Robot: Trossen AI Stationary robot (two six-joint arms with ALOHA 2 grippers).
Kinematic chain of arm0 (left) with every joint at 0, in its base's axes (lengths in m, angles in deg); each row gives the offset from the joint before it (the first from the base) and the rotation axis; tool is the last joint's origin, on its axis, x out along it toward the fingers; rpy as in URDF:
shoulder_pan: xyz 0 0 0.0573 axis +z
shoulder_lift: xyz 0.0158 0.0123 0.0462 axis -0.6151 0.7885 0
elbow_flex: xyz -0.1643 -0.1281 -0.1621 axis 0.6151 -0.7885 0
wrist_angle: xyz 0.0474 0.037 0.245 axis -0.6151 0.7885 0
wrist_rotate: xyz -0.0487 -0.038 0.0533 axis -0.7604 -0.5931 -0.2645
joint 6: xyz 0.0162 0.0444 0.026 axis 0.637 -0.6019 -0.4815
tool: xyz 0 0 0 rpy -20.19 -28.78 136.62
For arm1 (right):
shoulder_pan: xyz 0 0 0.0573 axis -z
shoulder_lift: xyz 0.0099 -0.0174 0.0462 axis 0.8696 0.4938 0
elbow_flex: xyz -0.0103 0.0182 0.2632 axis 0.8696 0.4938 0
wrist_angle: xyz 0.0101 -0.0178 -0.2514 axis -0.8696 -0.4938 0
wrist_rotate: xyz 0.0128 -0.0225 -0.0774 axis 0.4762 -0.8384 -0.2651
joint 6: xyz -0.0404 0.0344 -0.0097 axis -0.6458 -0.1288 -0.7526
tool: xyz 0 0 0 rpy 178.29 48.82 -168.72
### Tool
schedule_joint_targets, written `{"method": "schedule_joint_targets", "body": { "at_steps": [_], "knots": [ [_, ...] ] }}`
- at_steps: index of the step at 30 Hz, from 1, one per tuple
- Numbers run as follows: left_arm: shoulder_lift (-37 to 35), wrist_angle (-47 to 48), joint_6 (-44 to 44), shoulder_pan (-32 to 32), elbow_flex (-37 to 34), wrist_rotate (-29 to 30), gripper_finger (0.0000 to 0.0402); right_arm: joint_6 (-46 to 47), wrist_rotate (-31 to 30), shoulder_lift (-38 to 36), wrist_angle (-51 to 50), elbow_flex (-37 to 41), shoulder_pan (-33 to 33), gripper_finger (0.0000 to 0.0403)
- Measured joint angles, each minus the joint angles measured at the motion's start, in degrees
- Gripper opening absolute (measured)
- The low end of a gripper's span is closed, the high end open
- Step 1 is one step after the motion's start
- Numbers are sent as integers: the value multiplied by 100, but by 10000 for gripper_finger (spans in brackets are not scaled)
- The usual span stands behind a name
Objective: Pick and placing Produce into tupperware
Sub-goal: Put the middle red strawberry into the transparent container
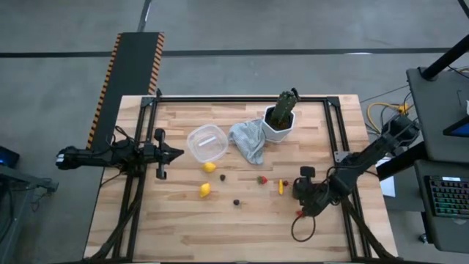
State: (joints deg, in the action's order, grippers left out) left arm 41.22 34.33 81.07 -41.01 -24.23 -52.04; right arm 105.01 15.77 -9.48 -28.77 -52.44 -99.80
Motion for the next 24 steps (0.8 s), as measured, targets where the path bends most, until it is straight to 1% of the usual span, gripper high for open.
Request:
{"method": "schedule_joint_targets", "body": {
  "at_steps": [4,11,24],
  "knots": [
    [0,-2,0,0,0,0,0,0,-139,216,7,2,4,171],
    [0,0,0,2,0,0,0,0,-176,562,17,4,4,171],
    [2,1,-2,4,0,-2,0,90,-284,558,120,8,4,171]
  ]
}}
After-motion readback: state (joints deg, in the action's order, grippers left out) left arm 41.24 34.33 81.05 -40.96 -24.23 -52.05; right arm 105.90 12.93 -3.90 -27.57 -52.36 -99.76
